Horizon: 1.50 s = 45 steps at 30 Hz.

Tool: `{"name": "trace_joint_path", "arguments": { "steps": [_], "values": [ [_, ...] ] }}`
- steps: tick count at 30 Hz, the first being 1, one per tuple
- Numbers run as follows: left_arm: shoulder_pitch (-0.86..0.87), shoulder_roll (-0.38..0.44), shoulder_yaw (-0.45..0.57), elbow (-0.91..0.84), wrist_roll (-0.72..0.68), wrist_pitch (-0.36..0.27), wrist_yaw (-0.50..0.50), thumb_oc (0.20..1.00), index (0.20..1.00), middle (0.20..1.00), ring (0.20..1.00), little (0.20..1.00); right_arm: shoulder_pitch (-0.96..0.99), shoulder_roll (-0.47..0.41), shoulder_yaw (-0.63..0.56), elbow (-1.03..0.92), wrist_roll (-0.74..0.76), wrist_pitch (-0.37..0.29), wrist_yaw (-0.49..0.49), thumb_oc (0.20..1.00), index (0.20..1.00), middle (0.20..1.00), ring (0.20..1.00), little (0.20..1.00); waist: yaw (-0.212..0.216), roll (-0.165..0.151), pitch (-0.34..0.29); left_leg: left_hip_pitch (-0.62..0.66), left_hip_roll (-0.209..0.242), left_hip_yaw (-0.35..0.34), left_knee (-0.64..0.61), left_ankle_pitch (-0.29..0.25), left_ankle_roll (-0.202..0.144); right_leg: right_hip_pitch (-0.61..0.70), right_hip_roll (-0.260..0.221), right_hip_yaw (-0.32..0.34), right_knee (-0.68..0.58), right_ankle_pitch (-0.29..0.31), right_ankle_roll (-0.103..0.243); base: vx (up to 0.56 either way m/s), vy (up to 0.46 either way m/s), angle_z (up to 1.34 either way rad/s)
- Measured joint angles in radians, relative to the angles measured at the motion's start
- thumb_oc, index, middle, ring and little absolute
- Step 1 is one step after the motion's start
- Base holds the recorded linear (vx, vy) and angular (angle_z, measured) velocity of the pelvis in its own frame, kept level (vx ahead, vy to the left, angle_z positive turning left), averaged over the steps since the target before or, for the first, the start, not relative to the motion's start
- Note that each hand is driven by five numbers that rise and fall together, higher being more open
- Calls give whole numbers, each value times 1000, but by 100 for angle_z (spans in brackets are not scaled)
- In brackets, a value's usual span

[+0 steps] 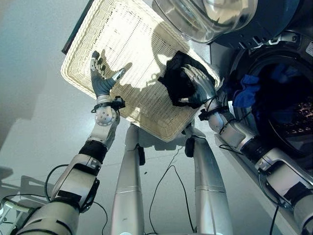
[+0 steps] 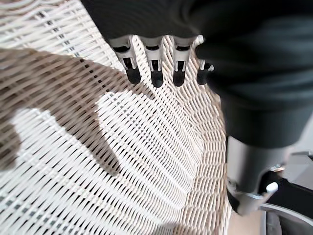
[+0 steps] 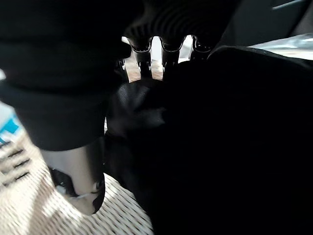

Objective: Put the clothes into the washing machine.

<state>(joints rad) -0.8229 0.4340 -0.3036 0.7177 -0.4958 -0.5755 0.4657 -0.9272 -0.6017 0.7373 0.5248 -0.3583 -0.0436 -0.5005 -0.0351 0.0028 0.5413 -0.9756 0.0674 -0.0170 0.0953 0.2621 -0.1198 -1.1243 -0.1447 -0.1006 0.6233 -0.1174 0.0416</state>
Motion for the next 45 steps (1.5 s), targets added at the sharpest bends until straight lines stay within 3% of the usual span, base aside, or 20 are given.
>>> {"name": "trace_joint_path", "arguments": {
  "steps": [7,25,26,27,41,45],
  "values": [
    [-67,2,-41,56,-42,-4,-21,1000,1000,1000,1000,1000,-130,48,83,217,-22,110,3,1000,1000,1000,1000,1000,28,3,-1,-3,-1,-7,0,5,-3,0,-1,-4,1,-1,-2,0,0,0],
    [-78,0,-50,60,-69,-12,-40,1000,1000,1000,1000,1000,-190,80,137,347,-337,209,47,1000,1000,1000,1000,1000,48,5,-3,-16,1,-27,2,8,-9,-6,-2,-20,11,-3,-3,0,0,0],
    [-77,0,-50,60,-69,-14,-42,1000,1000,1000,1000,1000,-191,79,137,349,-346,209,51,555,555,555,555,555,49,5,-3,-15,1,-27,2,7,-10,-6,-2,-20,12,-3,-3,0,0,0],
    [-75,0,-50,59,-69,-21,-45,1000,1000,1000,1000,1000,-192,79,137,350,-360,209,58,200,200,200,200,200,49,5,-3,-16,1,-29,2,5,-8,-6,-1,-20,14,-3,-3,0,0,0],
    [-62,-2,-50,52,-74,-31,-54,1000,1000,1000,1000,1000,-225,76,136,362,-407,203,75,200,200,200,200,200,49,6,-4,-18,0,-33,3,10,-8,-6,-1,-22,16,-4,-8,0,0,0],
    [-65,-2,-50,52,-76,-31,-54,1000,1000,1000,1000,1000,-219,76,133,363,-350,201,74,200,200,200,200,200,48,6,-4,-18,0,-33,5,10,-8,-6,-1,-22,17,-4,-8,0,0,0]
  ]
}}
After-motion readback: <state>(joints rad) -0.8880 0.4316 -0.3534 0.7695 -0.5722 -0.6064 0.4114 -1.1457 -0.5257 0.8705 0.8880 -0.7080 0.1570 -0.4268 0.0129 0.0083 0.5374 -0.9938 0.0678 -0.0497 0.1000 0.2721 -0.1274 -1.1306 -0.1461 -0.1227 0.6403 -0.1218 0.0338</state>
